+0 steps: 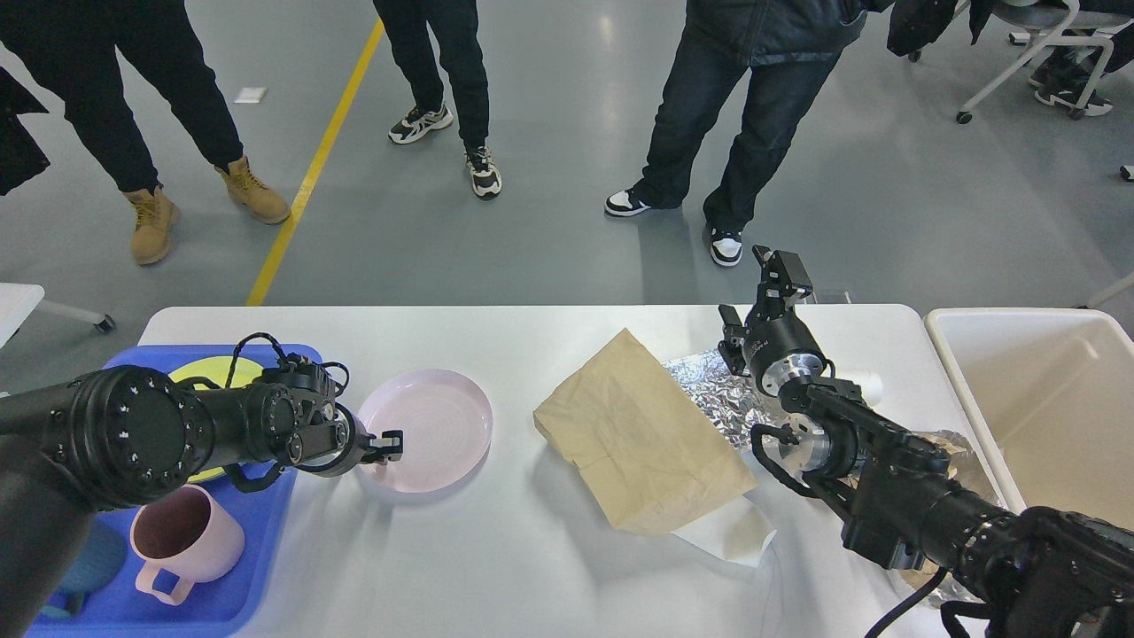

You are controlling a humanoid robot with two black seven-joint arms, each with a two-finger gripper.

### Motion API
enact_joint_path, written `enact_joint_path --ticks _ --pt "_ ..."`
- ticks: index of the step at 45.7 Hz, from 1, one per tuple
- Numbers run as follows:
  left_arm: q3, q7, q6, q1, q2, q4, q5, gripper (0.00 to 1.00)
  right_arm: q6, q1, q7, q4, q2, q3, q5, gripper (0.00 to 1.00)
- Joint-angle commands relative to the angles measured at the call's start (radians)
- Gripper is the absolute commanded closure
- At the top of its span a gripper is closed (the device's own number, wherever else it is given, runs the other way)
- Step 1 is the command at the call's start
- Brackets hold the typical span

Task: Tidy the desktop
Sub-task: 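Grasp the rim of the pink plate with the left gripper, then lift the pink plate and carry it over the blue tray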

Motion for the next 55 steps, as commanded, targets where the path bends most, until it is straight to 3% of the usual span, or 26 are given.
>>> enact_joint_path --ticks 1,11,37,55 --pt "-0.001 0.0 -0.003 0.002 0.001 -0.002 0.0 0.59 -0.001 0.0 0.0 0.0 0.0 0.0 0.0 0.0" --pt "0.0 0.0 -0.026 0.002 0.004 -0.009 0.0 0.76 -0.001 0.0 0.0 0.0 0.0 0.0 0.0 0.0" --pt "0.0 0.0 -0.06 -0.009 0.022 -0.009 0.0 1.0 -0.001 0.0 0.0 0.0 0.0 0.0 0.0 0.0" --pt "-0.001 0.0 -0.216 -0.165 0.107 -0.017 0.0 1.0 -0.001 0.0 0.0 0.0 0.0 0.0 0.0 0.0"
